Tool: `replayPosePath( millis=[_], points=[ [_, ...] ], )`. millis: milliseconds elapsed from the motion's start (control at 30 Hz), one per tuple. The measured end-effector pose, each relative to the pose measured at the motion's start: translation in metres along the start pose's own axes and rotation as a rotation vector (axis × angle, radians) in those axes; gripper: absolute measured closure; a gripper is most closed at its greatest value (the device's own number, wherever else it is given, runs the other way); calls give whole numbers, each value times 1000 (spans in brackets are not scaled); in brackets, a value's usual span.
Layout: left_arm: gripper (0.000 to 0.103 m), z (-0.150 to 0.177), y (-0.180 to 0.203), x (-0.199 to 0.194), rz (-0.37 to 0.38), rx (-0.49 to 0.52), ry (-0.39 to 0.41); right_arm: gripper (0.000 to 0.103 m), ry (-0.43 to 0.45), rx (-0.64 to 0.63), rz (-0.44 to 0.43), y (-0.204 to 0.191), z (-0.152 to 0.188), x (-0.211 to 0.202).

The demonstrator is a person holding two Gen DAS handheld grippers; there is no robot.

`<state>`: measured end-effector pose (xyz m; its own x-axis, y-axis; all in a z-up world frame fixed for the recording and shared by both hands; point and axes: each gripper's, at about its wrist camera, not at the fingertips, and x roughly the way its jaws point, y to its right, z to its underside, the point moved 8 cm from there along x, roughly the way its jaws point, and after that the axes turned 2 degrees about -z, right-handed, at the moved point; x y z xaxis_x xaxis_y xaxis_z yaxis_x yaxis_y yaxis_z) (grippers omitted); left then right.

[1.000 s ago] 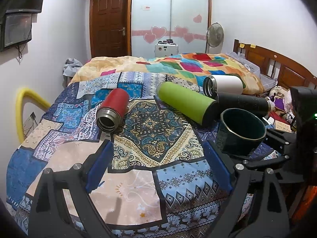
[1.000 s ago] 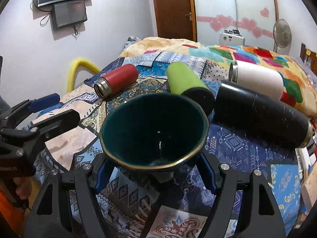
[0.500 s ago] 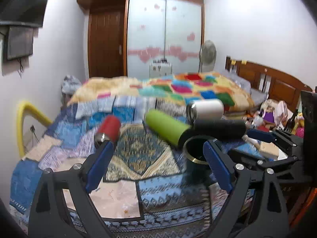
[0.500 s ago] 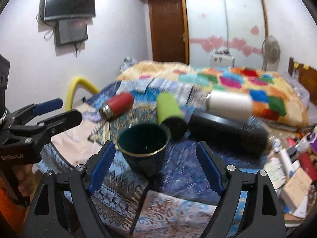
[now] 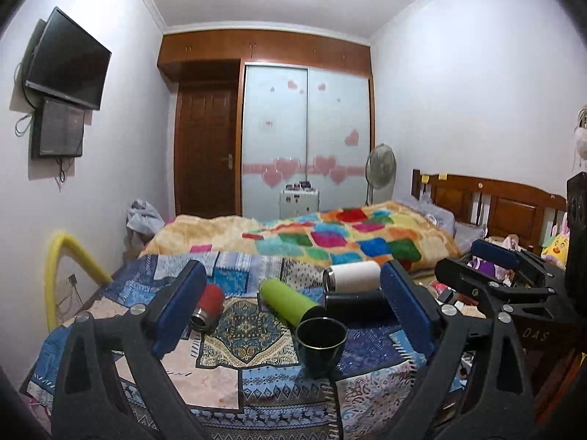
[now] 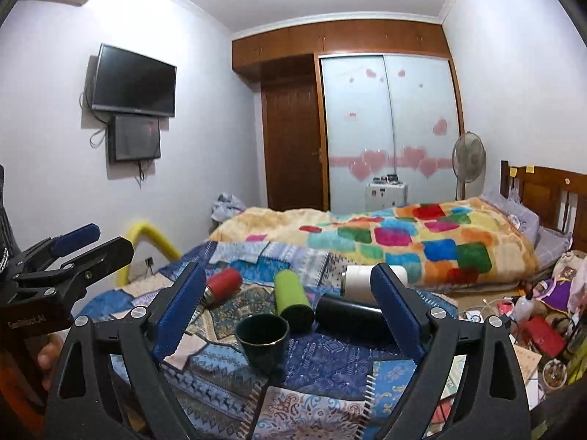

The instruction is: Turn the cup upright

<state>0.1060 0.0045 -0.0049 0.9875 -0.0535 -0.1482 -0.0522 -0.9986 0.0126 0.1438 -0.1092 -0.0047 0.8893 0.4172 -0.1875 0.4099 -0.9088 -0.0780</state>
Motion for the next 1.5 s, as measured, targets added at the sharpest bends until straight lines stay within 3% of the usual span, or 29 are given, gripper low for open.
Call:
replayPosePath(
  millis=[233,333,1500],
  points=[
    [2,-1,6,-21,-14,3,26,10,13,6,4,1,2,-9],
    [1,0,6,-26,-16,-8,31,0,25,16,21,1,5,-14],
    [0,6,7,-29,-22,-6,30,0,35,15,40,2,10,-24]
  ],
)
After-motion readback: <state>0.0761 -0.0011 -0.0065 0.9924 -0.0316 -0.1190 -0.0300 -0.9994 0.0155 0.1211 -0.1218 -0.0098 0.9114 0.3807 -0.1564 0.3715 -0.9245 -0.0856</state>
